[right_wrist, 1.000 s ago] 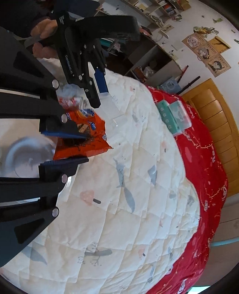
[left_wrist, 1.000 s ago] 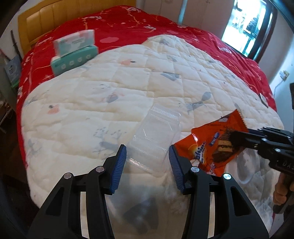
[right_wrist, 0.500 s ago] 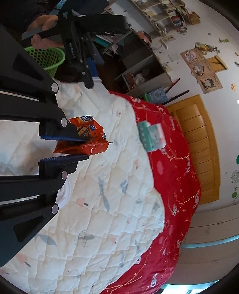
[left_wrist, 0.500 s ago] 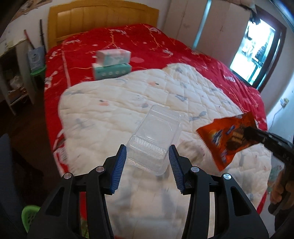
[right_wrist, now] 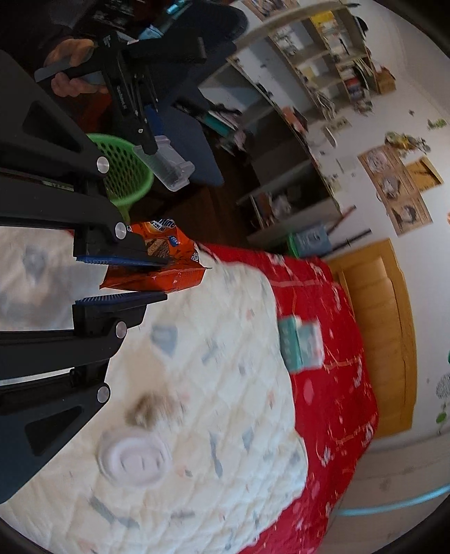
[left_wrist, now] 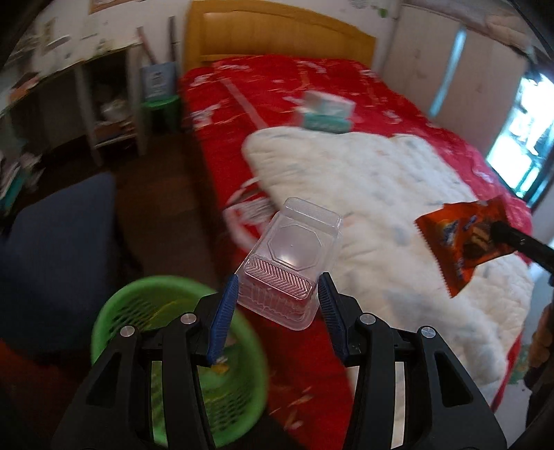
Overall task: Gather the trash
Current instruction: 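Carry the clear box and orange wrapper to the wastebasket and release both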
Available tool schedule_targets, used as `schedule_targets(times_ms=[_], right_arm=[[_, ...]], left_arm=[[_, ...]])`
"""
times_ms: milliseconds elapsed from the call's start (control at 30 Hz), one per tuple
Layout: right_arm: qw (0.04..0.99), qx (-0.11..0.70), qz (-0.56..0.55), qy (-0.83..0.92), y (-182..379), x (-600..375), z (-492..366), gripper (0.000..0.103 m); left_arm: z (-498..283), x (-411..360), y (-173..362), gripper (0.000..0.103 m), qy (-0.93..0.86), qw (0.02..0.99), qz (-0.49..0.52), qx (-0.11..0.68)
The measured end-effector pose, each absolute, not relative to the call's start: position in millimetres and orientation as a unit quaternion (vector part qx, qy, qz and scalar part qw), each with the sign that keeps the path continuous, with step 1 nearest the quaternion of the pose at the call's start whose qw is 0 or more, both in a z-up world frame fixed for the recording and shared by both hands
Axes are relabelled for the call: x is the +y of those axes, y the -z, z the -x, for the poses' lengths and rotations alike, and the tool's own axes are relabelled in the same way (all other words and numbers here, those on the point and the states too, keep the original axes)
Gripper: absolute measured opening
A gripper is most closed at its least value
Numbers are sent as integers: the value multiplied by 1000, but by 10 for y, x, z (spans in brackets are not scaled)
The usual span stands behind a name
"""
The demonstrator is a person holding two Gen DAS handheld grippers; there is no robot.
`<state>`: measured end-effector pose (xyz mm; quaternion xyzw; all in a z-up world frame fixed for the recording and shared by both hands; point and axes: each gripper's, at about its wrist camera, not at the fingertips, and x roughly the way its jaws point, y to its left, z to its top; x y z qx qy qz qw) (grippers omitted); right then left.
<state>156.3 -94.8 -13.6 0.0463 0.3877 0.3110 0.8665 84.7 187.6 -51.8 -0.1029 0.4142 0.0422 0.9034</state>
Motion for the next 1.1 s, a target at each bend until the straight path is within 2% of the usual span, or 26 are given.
schedule_targets(times_ms=[567,667,867,1100], right_arm=[[817,427,-27,-386,421,167,-1152,14],[807,437,-25,-396,499,354,-1102,14],[789,452,-17,-416,638,697,-999,14],[772,469,-10,-429,794,1018,-874,18]], left_arm=[[-96,2822,1249,49,-149,846,189,476],[-30,2904,1300,50,-156,840,199,480],[116,3046,1350,58,-169,833,222,478],[240,3180,1295,60,-183,833,236,467]])
